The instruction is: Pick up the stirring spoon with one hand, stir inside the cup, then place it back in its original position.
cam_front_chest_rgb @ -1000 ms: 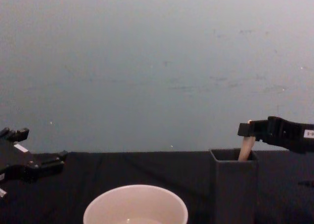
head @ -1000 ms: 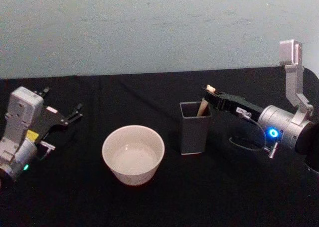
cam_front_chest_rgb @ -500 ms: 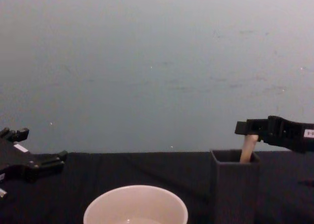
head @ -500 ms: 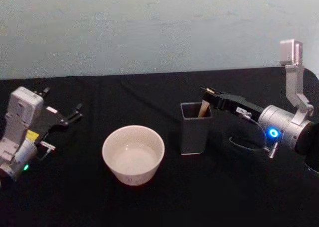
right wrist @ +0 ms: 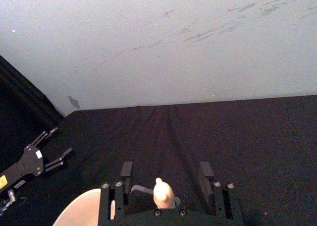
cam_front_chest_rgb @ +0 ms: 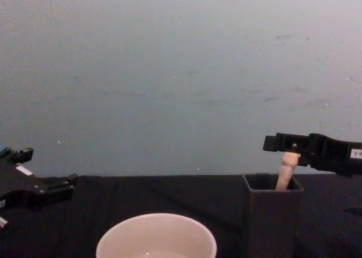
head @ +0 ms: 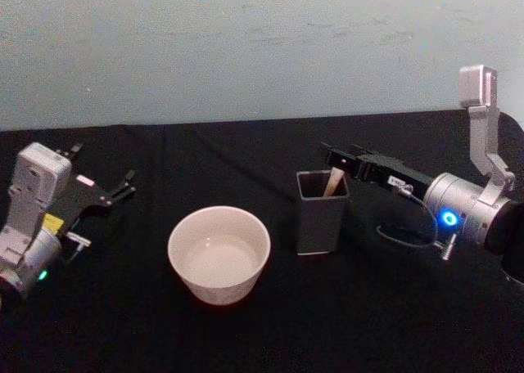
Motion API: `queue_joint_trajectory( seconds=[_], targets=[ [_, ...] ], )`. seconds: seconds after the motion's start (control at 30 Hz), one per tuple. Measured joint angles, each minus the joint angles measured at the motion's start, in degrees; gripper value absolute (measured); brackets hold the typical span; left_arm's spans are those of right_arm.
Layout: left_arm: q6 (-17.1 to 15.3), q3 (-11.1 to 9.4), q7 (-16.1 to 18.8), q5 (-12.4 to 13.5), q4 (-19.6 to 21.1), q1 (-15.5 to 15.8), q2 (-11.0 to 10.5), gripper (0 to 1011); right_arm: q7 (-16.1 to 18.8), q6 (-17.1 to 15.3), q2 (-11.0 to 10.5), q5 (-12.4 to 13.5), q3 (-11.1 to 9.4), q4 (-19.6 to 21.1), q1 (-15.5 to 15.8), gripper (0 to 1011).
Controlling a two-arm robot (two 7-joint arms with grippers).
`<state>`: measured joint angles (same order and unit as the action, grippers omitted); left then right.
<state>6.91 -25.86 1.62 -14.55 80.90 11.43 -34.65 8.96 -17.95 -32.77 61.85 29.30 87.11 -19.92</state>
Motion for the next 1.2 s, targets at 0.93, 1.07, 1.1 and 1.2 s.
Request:
queue_joint_trajectory(
  seconds=[0.93, 1.07, 1.1, 1.2],
  targets=[
    [0.00, 0.00, 0.00, 0.00, 0.00, 0.00, 0.00, 1001, -18.12, 26.03, 5.20, -28.61, -2.32, 0.72, 3.19, 1003],
    [0.00, 0.00, 0.00, 0.00, 0.00, 0.00, 0.00, 1001, -19.94, 25.55, 4.83, -32.25, -1.49, -2.06, 4.18, 1003],
    [0.00, 0.00, 0.00, 0.00, 0.00, 0.00, 0.00, 1001, -20.26, 25.08, 4.53, -33.45, -1.09, -3.23, 4.74, 1003],
    [0.00, 0.00, 0.00, 0.00, 0.00, 0.00, 0.00, 1001, -20.62, 24.33, 4.06, -35.24, -0.46, -5.15, 5.75, 1003]
  ],
)
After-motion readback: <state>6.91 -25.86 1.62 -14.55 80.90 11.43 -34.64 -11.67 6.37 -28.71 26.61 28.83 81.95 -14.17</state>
